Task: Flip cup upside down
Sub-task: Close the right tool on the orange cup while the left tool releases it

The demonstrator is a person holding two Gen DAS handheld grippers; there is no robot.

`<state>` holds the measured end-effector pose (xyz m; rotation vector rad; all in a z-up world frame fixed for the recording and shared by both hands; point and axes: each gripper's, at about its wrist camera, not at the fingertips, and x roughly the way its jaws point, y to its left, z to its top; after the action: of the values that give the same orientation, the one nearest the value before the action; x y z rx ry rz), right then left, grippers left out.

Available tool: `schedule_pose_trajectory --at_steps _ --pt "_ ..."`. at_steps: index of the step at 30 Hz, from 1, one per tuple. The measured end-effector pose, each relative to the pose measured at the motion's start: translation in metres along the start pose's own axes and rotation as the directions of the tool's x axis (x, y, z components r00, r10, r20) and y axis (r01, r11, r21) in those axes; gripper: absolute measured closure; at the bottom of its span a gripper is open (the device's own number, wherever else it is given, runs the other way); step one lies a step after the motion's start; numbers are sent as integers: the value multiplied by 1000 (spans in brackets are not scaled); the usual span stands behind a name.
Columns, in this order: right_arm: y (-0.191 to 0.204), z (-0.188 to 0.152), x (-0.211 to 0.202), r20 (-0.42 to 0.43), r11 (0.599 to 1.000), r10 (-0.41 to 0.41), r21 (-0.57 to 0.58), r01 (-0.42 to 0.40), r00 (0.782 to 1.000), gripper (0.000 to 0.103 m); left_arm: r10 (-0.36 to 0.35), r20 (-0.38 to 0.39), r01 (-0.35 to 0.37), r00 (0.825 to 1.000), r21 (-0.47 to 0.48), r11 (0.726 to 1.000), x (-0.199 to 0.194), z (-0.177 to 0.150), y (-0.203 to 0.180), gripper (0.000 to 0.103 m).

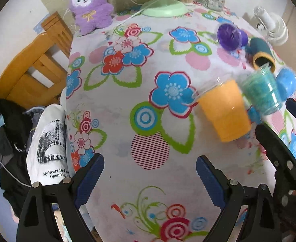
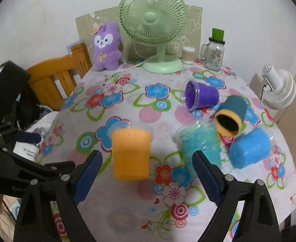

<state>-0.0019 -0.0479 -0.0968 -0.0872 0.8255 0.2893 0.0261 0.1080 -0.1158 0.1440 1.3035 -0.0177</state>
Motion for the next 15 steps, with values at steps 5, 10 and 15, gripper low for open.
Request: schedule_pose_trajectory --at_steps 5,10,15 --pt "10 -21 24 0 1000 -9 -3 9 1000 18 6 -22 -5 1000 18 1000 27 -8 8 9" --pt "19 -32 43 10 1000 -9 5 9 1000 23 13 -43 -13 999 18 1000 46 -15 16 9" --pt "19 -34 56 4 999 -13 52 13 1000 27 2 -48 -2 999 9 1000 52 -16 22 9"
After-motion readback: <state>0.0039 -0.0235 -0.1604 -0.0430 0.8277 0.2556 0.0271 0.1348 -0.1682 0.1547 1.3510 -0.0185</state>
